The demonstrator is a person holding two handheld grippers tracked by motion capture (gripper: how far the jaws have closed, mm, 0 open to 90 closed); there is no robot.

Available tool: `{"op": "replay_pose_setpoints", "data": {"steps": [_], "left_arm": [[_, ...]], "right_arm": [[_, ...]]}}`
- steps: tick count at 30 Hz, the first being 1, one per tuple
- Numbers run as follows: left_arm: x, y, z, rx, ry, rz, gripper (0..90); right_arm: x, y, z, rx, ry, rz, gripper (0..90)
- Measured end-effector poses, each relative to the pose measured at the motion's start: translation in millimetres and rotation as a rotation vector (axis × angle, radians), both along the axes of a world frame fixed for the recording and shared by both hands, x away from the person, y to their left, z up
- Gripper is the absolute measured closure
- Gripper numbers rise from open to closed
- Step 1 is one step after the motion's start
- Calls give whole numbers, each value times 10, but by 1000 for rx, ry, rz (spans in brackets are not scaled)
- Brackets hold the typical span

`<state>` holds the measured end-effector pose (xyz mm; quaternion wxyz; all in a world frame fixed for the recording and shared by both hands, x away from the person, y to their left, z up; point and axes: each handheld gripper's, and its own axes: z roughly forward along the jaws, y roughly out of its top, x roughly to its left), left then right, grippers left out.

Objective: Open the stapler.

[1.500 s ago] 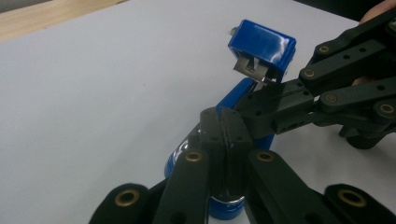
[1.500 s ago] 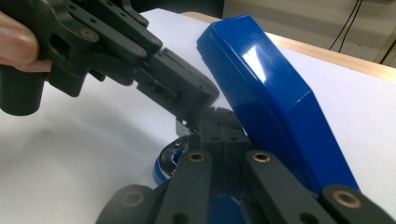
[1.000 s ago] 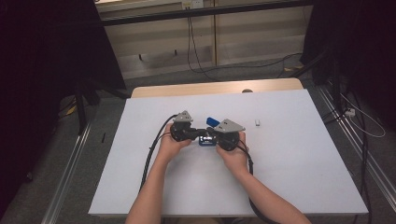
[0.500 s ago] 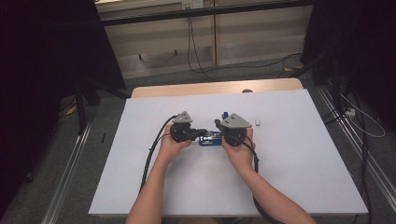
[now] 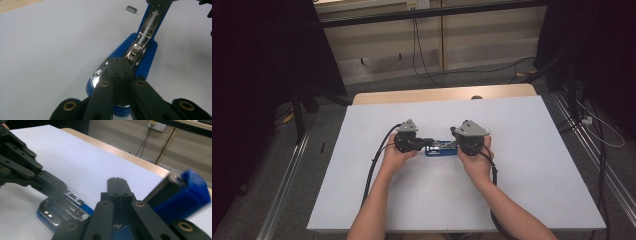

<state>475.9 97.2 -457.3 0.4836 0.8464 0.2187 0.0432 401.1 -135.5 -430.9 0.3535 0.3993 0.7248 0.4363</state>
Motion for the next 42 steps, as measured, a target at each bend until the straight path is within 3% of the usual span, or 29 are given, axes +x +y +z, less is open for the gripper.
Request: {"op": "replay_pose_setpoints", "data": {"steps": [9,15,24,25,42], "left_arm": [[0,1,2,5,1,-3,900],[9,16,-11,-10,12,-7,900],[9,14,-7,-7,10,-10,900],[8,15,-6,-4,7,-8,900],[-4,0,5,5,3,2,900]], "right_arm": [[-13,-138,-24,17,22,7,900],[-8,-224,-71,-5,31,-16,900],[7,-467,-282,6,103,-55,900],[-1,-481,-298,15,91,-59,900],[35,-515,-264,-2,113,-28,900]]}}
